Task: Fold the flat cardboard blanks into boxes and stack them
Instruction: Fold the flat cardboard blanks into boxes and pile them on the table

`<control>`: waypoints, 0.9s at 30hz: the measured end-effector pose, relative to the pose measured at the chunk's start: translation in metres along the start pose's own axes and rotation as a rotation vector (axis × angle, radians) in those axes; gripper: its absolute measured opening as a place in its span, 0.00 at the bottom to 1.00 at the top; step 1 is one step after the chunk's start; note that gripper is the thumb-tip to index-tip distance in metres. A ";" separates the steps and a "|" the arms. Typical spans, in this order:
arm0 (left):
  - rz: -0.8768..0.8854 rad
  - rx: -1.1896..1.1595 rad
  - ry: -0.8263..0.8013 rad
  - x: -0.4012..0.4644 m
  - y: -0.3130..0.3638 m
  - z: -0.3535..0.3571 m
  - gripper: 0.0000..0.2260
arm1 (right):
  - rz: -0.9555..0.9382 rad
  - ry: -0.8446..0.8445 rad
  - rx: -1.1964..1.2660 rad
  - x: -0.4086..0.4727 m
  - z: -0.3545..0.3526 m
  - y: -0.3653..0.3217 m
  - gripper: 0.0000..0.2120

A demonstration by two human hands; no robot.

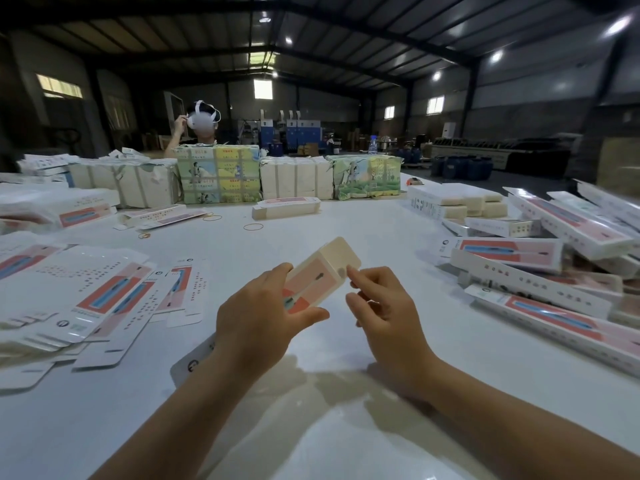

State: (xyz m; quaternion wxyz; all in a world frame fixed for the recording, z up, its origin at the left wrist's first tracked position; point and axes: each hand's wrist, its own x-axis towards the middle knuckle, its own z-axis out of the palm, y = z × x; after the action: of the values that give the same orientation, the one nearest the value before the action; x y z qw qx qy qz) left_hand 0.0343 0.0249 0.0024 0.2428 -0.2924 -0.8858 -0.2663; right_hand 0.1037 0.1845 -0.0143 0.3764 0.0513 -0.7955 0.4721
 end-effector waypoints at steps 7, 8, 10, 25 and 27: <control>0.088 -0.077 -0.069 -0.003 -0.005 0.002 0.33 | -0.126 0.055 -0.065 -0.002 0.000 -0.004 0.09; 0.089 -0.089 -0.087 -0.003 -0.006 0.002 0.33 | -0.117 0.041 -0.064 -0.002 0.001 -0.004 0.12; 0.097 -0.090 -0.111 -0.002 -0.007 0.002 0.35 | -0.061 0.007 -0.045 -0.001 0.001 -0.003 0.23; 0.176 -0.041 -0.016 -0.003 0.002 0.007 0.30 | -0.015 0.008 -0.048 -0.002 0.006 -0.008 0.14; 0.176 -0.036 -0.005 -0.002 0.003 0.007 0.30 | -0.025 -0.010 -0.082 -0.001 0.005 -0.008 0.14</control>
State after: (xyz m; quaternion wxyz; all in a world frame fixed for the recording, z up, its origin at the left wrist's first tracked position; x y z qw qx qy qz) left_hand 0.0355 0.0302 -0.0031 0.2577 -0.3743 -0.8522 -0.2592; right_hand 0.1053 0.1759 -0.0103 0.3800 0.0481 -0.8153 0.4343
